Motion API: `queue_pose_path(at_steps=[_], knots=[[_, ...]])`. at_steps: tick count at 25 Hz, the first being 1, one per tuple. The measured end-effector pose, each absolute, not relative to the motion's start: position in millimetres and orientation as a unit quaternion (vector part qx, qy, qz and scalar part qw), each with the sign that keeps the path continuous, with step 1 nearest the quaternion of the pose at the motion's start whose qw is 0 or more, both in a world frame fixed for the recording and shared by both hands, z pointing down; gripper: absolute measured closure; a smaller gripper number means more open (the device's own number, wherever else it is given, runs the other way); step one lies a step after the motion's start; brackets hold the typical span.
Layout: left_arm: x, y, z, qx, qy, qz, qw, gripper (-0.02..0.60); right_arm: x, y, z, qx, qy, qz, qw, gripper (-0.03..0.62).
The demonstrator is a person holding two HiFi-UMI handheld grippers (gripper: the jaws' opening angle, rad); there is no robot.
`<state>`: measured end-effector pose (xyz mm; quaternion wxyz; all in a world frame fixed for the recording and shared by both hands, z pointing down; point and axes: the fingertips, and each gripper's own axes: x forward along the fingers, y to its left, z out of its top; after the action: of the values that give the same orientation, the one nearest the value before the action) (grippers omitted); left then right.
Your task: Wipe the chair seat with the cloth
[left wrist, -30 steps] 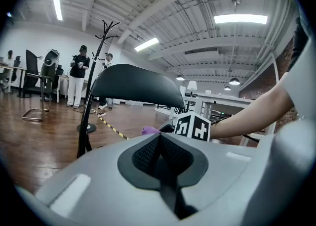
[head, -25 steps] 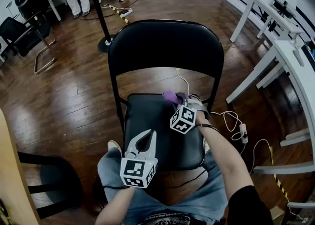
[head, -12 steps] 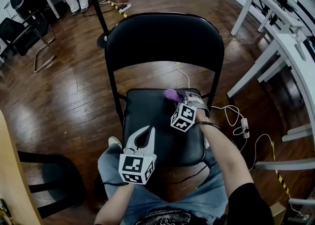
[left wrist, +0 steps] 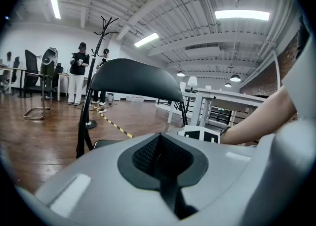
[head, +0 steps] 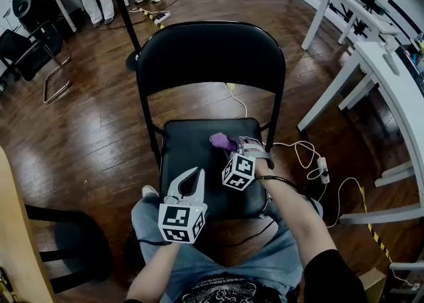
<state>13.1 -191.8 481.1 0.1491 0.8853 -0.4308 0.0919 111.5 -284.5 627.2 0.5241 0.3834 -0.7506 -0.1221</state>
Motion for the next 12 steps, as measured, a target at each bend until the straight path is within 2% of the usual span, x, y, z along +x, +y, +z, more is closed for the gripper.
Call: queue_pose_path(at_steps=[12], knots=[[29, -177, 471, 0.889, -0.427, 0.076, 0.147, 0.577, 95, -184, 630, 0.369, -0.776, -0.101, 0.502, 0.482]])
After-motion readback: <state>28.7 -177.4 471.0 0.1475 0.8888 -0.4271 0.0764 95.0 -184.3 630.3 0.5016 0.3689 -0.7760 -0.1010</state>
